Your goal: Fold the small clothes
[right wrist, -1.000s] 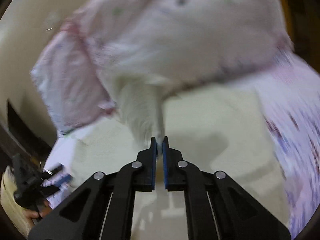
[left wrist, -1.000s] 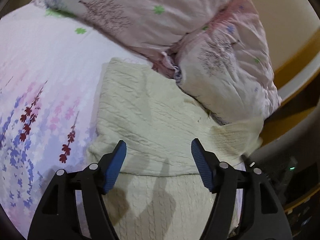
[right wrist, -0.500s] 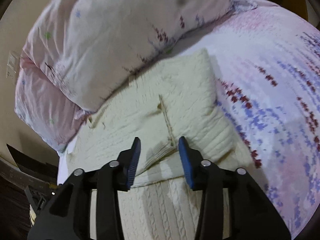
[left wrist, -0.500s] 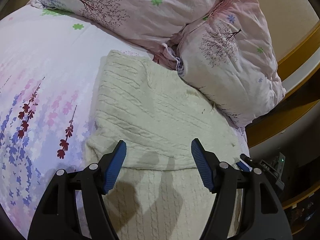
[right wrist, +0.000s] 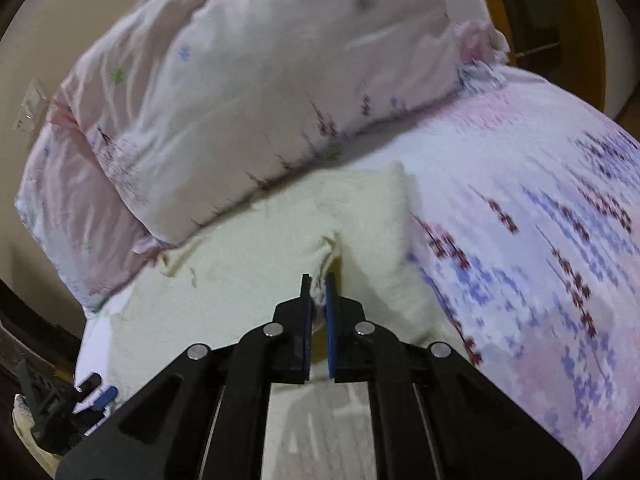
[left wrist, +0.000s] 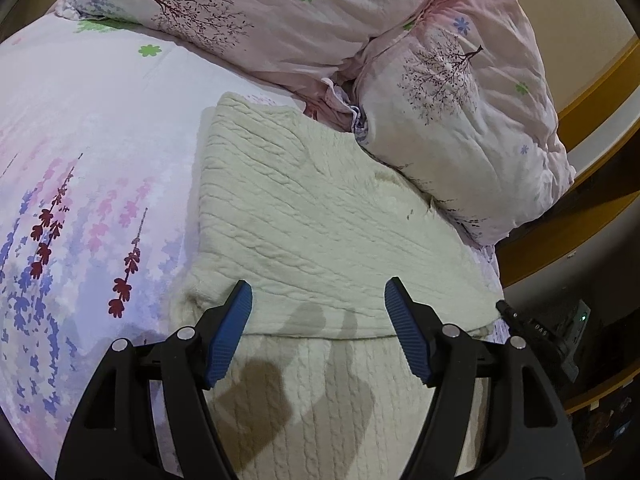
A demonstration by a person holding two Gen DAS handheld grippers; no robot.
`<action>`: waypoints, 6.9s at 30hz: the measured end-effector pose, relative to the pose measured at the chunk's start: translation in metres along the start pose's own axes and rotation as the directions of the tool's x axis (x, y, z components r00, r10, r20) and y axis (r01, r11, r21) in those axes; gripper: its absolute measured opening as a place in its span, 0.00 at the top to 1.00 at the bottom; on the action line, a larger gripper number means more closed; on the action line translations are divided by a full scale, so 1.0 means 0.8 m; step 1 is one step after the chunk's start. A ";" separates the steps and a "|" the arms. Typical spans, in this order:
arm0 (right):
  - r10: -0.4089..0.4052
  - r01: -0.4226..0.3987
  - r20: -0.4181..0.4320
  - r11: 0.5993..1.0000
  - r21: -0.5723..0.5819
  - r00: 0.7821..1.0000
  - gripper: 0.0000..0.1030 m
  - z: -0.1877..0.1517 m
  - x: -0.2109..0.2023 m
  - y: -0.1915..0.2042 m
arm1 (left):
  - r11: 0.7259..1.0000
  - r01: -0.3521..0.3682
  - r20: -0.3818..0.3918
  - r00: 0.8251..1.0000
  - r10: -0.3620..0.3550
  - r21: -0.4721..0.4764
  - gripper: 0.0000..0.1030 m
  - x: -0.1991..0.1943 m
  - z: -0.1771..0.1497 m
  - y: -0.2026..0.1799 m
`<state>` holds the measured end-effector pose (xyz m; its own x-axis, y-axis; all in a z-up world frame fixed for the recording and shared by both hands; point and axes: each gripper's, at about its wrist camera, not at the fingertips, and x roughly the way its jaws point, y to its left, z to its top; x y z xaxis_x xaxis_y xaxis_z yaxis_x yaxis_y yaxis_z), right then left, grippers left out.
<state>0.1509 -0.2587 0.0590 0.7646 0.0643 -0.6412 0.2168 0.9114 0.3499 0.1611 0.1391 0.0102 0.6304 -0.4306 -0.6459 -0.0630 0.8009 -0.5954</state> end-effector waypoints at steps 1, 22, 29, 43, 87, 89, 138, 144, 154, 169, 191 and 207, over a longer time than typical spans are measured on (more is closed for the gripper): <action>-0.008 0.008 -0.011 1.000 0.003 1.000 0.95 -0.003 0.003 -0.002 | 1.000 -0.004 -0.002 1.000 0.004 0.003 0.32 0.001 0.000 0.000; -0.052 0.051 -0.004 0.995 -0.090 0.999 0.82 -0.014 -0.003 0.010 | 0.999 -0.029 -0.012 0.999 0.030 0.036 0.30 0.006 -0.004 -0.001; -0.069 0.050 -0.118 0.986 -0.159 0.991 0.80 -0.021 0.026 0.014 | 0.999 -0.026 -0.013 1.000 0.027 0.040 0.30 -0.003 -0.007 -0.003; 0.071 -0.079 -0.159 0.996 -0.049 0.985 0.47 -0.035 -0.066 -0.072 | 0.999 -0.026 -0.001 1.000 0.026 0.042 0.30 -0.123 -0.073 0.046; 0.266 -0.309 -0.294 0.945 -0.110 0.918 0.95 -0.151 -0.178 -0.104 | 0.982 0.186 -0.155 0.972 -0.177 0.046 0.94 -0.149 -0.226 0.003; 0.271 -0.309 -0.238 0.940 -0.140 0.933 0.95 -0.139 -0.187 -0.096 | 0.982 0.178 -0.131 0.977 -0.169 0.065 0.95 -0.156 -0.218 0.001; 0.020 -0.021 -0.012 1.000 -0.017 1.000 0.89 0.114 0.113 0.009 | 0.999 -0.042 0.018 0.999 0.042 -0.023 0.95 0.095 0.138 -0.004; 0.036 -0.036 0.034 0.999 0.003 0.999 0.54 0.121 0.091 0.003 | 0.995 0.040 0.013 0.999 -0.039 -0.086 0.87 0.086 0.132 0.004; 0.038 -0.037 0.016 0.995 -0.089 0.999 0.64 0.086 0.020 -0.033 | 0.999 -0.052 0.064 0.997 0.051 0.014 0.83 0.008 0.094 0.027; -0.020 0.005 -0.074 0.980 -0.199 0.997 0.86 0.033 0.025 -0.032 | 0.974 -0.172 0.032 0.985 0.169 0.144 0.75 0.014 0.040 0.022; -0.138 0.123 -0.054 0.968 -0.220 0.989 0.90 0.015 0.016 -0.033 | 0.973 -0.161 0.014 0.987 0.161 0.167 0.95 0.002 0.025 0.034; -0.063 0.058 -0.003 0.930 -0.362 0.998 0.79 0.031 0.027 0.040 | 0.936 -0.182 0.088 0.983 0.163 0.302 0.57 0.011 0.021 -0.029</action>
<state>0.1898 -0.2383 0.0733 0.7477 0.0077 -0.6640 0.0264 0.9988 0.0412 0.1813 0.1240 0.0266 0.6774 -0.2563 -0.6895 0.0602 0.9535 -0.2954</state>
